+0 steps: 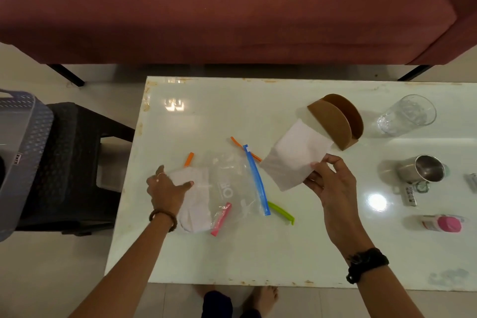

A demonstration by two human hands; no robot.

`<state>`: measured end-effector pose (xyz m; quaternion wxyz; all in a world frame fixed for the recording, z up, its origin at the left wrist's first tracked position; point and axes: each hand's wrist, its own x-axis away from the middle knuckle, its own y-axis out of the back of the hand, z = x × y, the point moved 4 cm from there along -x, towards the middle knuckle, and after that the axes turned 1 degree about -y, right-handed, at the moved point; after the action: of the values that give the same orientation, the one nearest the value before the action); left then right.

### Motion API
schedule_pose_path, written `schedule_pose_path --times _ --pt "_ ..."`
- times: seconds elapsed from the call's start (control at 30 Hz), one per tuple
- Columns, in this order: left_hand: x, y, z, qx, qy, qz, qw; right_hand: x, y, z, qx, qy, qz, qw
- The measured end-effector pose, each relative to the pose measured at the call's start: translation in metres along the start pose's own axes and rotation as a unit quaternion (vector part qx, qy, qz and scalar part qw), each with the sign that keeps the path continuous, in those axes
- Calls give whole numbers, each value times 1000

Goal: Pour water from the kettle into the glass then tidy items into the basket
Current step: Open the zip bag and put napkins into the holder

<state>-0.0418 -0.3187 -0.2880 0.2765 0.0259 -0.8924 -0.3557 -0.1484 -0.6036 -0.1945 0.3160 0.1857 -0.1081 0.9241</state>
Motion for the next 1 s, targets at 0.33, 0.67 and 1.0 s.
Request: schedule_pose_path --times 0.33,0.67,1.0 --pt "110 -69 -104 411 89 406 811 15 -28 1 15 -40 89 995" --pt "125 -71 -102 460 57 399 791 40 -43 7 281 161 33 945" --pt "125 -73 -97 439 23 378 815 48 -43 0 235 115 41 964"
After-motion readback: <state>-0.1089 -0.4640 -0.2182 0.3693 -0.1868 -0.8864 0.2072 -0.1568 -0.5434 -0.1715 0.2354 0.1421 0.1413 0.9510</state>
